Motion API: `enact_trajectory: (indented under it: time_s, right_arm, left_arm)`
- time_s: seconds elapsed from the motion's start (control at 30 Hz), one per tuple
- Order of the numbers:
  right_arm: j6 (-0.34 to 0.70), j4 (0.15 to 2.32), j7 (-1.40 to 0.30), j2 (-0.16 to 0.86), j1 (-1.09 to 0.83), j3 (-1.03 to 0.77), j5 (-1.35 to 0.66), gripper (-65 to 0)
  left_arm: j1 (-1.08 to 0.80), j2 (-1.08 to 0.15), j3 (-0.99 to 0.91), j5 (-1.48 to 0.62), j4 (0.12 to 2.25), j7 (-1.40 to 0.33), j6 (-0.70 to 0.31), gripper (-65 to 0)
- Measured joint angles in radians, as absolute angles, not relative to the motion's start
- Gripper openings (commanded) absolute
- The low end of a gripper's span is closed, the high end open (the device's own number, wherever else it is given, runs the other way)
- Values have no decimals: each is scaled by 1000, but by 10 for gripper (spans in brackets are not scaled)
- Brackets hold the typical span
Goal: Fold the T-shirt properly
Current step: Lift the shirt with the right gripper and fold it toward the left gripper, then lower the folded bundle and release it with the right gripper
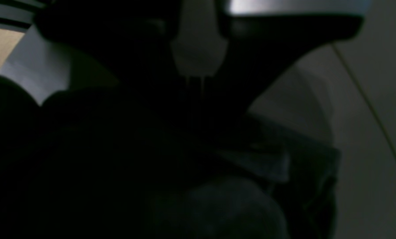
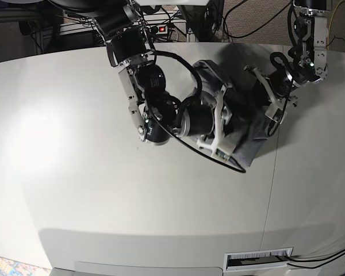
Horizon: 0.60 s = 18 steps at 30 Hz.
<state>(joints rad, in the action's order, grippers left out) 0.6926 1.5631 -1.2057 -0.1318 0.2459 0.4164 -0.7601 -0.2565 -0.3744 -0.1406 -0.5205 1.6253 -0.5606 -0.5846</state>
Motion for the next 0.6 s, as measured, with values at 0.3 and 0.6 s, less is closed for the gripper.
enact_trajectory:
  time_s: [0.3, 0.6]
  right_arm:
    - [693, 1573, -1160, -133, 289, 306, -548, -502]
    - [693, 1571, -1058, -131, 289, 318, -750, -502]
  left_arm:
    - [-261, -464, -141, -520, 1707, -674, -550, -650]
    - [-259, -491, -141, -588, 1816, -696, -513, -650]
